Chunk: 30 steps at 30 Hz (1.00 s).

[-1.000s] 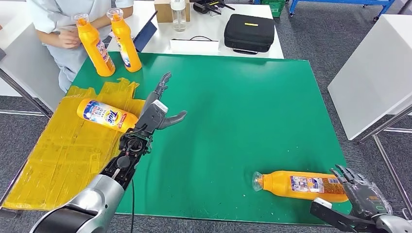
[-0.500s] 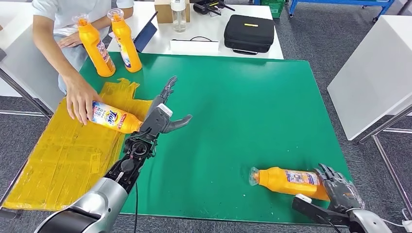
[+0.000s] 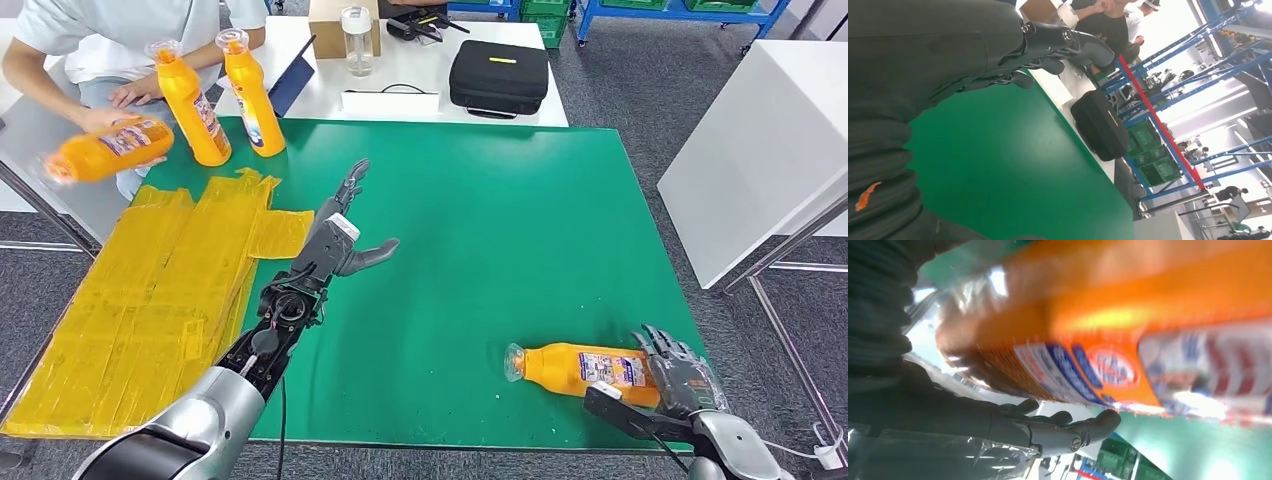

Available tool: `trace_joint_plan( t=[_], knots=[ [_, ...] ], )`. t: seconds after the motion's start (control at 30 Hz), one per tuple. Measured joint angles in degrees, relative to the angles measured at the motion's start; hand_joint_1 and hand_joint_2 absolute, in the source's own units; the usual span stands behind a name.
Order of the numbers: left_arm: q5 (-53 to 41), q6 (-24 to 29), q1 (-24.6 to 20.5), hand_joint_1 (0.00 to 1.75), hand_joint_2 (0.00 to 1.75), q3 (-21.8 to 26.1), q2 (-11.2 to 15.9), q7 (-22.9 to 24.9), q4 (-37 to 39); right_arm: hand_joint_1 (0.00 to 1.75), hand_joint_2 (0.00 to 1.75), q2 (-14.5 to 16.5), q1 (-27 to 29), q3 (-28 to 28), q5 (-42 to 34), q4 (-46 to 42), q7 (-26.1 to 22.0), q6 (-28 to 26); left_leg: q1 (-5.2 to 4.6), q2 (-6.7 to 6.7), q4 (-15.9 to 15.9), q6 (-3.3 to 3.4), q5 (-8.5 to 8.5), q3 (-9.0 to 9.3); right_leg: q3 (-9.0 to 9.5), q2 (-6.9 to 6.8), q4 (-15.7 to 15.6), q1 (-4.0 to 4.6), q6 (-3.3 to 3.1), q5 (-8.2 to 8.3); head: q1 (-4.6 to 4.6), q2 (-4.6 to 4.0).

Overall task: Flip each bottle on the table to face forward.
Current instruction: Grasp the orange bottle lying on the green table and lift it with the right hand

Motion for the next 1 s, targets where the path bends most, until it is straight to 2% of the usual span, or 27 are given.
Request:
trace_joint_plan(
  t=[0.07,0.37,0.83,1.0],
  knots=[
    [0.29,-0.03,0.22,0.0,1.75,-0.11,0.01,0.08,0.0,1.75,1.75,0.31,-0.15,0.09,1.35,0.68,0.65,-1.22,0.02,-0.03,0.0,0.05,0.08,0.01,-0.07,-0.01,-0.03,0.01,0.04,-0.09,0.01,0.0],
    [0.89,-0.32,1.68,0.0,1.75,-0.26,0.02,0.12,0.0,1.75,1.75,2.32,-1.14,-0.03,2.86,1.69,0.0,-6.24,-0.09,-0.08,0.04,0.11,0.35,-0.17,0.26,-0.01,-0.16,-0.09,0.28,0.76,-0.01,0.0],
    [1.84,-1.12,1.65,0.0,1.75,-0.71,0.02,-0.09,0.67,1.75,1.75,4.49,-2.95,-0.26,0.75,3.38,-3.23,-8.13,0.09,-0.08,0.03,-0.06,0.24,-0.35,0.07,-0.01,-0.15,0.06,0.23,0.63,0.0,0.0],
    [2.08,-1.34,1.61,0.0,1.75,-0.97,0.0,-0.09,0.77,1.75,1.75,5.11,-3.74,-0.26,-2.01,3.9,-5.36,-10.52,0.08,-0.12,0.03,-0.05,0.25,-0.45,0.03,-0.03,-0.14,0.05,0.23,0.64,0.0,0.0]
  ],
)
